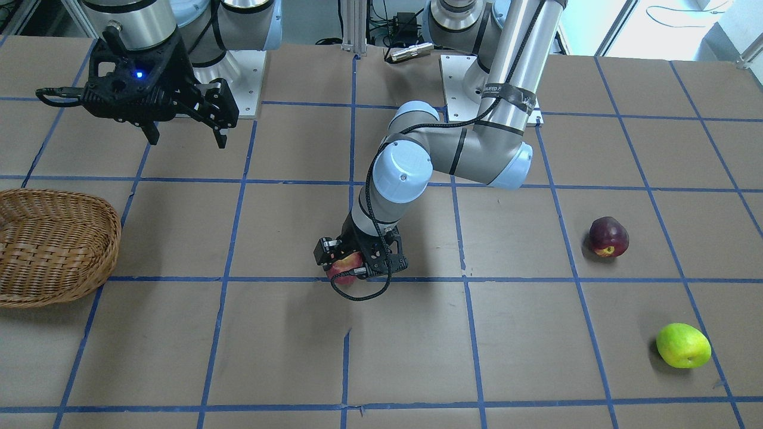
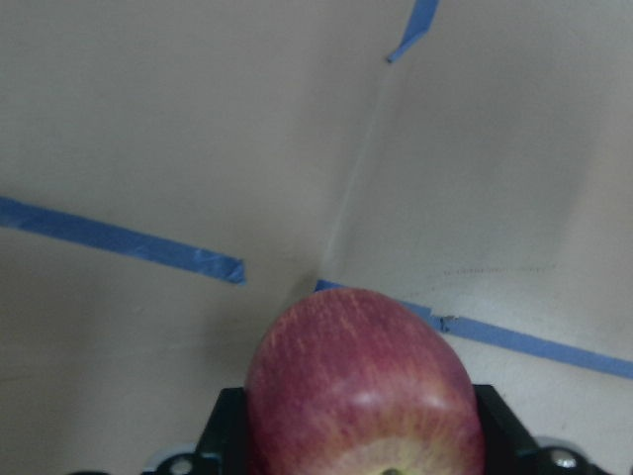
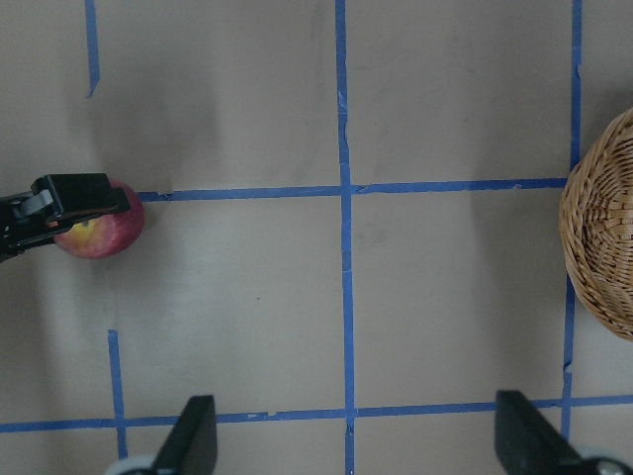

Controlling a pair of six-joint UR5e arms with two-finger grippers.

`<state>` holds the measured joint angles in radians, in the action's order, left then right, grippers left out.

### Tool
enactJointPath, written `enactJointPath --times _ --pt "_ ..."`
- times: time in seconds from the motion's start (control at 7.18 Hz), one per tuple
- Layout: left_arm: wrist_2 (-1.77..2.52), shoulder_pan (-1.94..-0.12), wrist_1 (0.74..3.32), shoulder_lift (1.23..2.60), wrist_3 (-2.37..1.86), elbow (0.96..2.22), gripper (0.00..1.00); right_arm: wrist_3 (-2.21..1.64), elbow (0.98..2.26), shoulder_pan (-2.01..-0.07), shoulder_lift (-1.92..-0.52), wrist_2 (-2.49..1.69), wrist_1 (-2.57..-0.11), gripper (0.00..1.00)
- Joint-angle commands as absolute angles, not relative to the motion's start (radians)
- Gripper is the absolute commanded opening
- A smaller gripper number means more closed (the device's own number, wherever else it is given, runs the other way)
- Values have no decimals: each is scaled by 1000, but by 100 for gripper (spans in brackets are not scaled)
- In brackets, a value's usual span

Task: Put all apples into basket
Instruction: 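Open the left gripper to set the apple down and lift away, then grasp the red-yellow apple with right gripper while left grasps dark red apple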

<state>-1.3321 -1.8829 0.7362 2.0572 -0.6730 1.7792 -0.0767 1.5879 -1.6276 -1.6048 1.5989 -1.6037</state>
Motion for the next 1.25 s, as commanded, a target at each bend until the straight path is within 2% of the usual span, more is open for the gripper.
enactJointPath --times 0.0,0.28,0.42,0.56,0.97,1.11 --pt "-1449 -1873 783 2033 -606 1693 100 -78 1588 -1628 -1603 1601 -1605 100" --pt "-1587 -1716 1203 1984 -323 1483 100 -83 1597 -1628 -1595 1608 -1621 100" --pt "-1592 -1597 1353 1950 -137 1461 100 -81 1604 -1631 -1574 1603 -1626 89" --pt "-1598 -1512 1394 1930 -21 1512 100 -150 1627 -1646 -1498 1601 -1738 100" --pt "-1713 -1234 1347 1865 463 1653 100 -469 1638 -1862 -1179 1598 -2139 100" --pt "-1704 -1136 1344 1865 588 1686 100 -489 1635 -1896 -1149 1583 -2161 100"
